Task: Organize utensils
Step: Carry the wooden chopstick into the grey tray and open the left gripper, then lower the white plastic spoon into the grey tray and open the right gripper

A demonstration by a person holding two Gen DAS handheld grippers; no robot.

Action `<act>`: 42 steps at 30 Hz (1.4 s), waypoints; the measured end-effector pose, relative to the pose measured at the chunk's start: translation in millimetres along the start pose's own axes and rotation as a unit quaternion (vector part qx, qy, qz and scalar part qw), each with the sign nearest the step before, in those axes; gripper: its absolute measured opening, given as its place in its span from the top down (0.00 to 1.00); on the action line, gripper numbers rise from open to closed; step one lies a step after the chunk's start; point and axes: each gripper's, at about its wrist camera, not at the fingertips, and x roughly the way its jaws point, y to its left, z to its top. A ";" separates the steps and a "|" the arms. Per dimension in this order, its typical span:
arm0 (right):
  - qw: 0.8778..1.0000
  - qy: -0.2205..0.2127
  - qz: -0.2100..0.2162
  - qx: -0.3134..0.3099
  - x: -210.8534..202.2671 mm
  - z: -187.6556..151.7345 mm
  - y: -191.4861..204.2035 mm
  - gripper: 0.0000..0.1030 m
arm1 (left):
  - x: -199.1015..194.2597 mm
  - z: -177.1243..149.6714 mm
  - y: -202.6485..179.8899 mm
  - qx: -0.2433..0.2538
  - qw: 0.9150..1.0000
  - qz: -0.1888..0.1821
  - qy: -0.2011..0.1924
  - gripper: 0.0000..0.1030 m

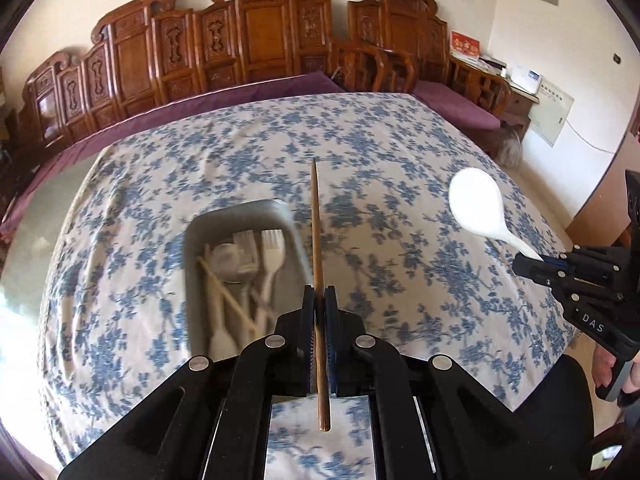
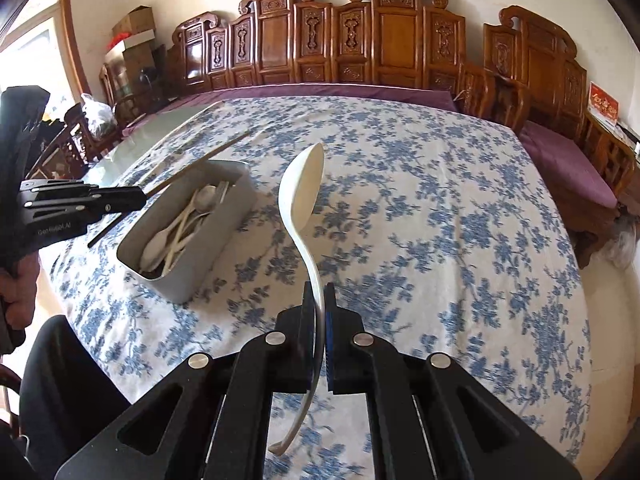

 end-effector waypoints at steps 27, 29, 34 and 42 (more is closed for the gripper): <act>0.999 0.031 0.023 -0.019 42.8 16.1 39.3 0.95 | 65.2 -15.6 62.6 -0.042 0.997 0.000 0.063 0.93; 0.999 0.031 0.024 -0.021 43.5 18.4 43.3 0.95 | 62.2 -14.9 62.3 -0.042 0.997 0.000 0.057 0.84; 0.999 0.029 0.031 -0.031 47.8 25.4 60.3 0.95 | 44.1 -13.2 66.3 -0.037 0.999 0.000 0.034 0.77; 0.998 0.027 0.050 -0.034 64.7 43.8 92.1 0.95 | 2.9 -9.9 85.8 -0.039 0.999 0.013 -0.004 0.76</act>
